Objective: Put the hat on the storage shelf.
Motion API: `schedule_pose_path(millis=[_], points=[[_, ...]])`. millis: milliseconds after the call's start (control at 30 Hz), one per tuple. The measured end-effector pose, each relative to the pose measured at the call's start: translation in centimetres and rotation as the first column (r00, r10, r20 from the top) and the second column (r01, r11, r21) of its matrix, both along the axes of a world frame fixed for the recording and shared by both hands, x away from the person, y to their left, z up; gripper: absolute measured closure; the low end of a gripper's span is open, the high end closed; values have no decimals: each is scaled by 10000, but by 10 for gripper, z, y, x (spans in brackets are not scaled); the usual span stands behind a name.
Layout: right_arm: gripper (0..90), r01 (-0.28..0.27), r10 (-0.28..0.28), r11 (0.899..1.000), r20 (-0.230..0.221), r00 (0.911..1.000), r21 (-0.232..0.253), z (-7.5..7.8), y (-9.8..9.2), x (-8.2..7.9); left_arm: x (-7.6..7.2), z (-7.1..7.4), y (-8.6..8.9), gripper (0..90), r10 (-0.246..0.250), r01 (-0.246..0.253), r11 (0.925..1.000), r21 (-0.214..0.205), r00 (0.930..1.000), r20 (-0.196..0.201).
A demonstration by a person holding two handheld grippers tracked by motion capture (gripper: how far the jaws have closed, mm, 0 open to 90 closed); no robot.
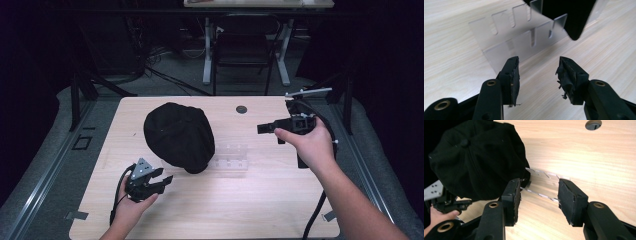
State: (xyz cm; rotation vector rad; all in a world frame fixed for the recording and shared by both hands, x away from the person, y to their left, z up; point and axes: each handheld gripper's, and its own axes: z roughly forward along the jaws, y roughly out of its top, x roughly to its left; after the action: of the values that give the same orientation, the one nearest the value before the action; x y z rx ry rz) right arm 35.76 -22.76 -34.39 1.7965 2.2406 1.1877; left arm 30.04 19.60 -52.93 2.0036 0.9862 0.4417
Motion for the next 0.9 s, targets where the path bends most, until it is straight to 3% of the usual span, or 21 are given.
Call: schedule_pose_path(millis=[133, 433, 533, 567, 633, 900], points=[[521, -155, 156, 9998, -44, 9999, 138, -17, -3, -12, 0, -4, 1, 490, -69, 69, 10000, -16, 10000, -51], [517, -53, 64, 9990, 238, 9997, -451, -48, -6, -29, 0, -10, 0, 486, -174, 174, 9998, 51, 9998, -88], [516, 34, 29, 9925, 516, 9987, -1223, -53, -5, -32, 0, -11, 1, 487, -154, 154, 9999, -9, 9998, -104], [514, 90, -21, 9937, 609, 9981, -1121, -56, -5, -34, 0, -12, 1, 487, -140, 139, 9999, -34, 9999, -80], [517, 26, 1, 9966, 323, 9995, -829, -64, -6, -35, 0, -12, 1, 486, -153, 152, 9999, -18, 9998, -110], [518, 280, -249, 9962, 388, 9989, -829, -99, -7, -43, -1, -13, -1, 487, -208, 208, 9998, 26, 9998, -69]])
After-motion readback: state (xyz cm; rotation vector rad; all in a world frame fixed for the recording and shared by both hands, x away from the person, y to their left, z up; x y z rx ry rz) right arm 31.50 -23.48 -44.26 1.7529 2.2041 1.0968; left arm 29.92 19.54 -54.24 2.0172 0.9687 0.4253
